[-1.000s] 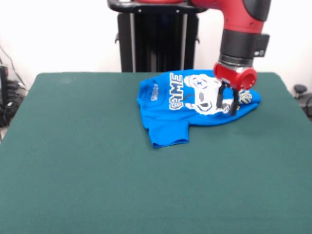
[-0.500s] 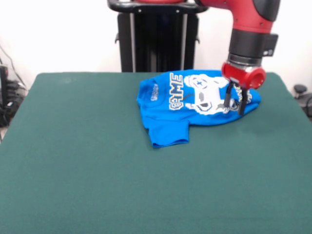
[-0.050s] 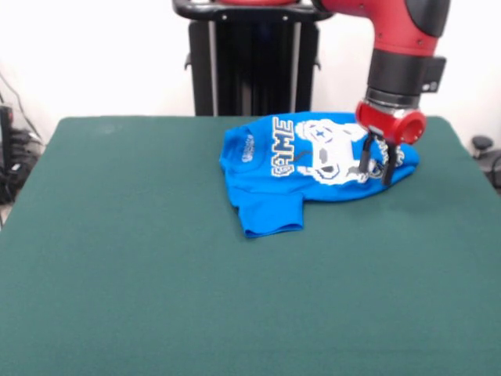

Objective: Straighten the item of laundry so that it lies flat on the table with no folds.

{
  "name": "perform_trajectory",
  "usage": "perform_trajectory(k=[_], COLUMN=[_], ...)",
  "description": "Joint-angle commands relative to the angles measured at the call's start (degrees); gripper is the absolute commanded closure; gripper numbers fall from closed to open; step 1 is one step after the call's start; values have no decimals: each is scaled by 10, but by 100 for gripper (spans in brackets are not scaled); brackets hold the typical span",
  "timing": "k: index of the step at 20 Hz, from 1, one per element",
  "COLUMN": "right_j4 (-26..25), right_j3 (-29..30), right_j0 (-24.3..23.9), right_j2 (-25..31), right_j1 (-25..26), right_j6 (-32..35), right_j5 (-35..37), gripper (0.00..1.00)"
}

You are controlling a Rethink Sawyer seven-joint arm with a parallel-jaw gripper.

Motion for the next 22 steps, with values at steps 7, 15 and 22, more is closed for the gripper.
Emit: perform_trajectory(k=[7,15,22], right_j4=[80,162,134], right_j3=[-26,-35,-36], right_j0=[41,95,78], right_j2=[47,3,29], right_j1=[9,-9,9], right_j6=[182,115,139], right_j5=[38,82,60], gripper=[0,0,0])
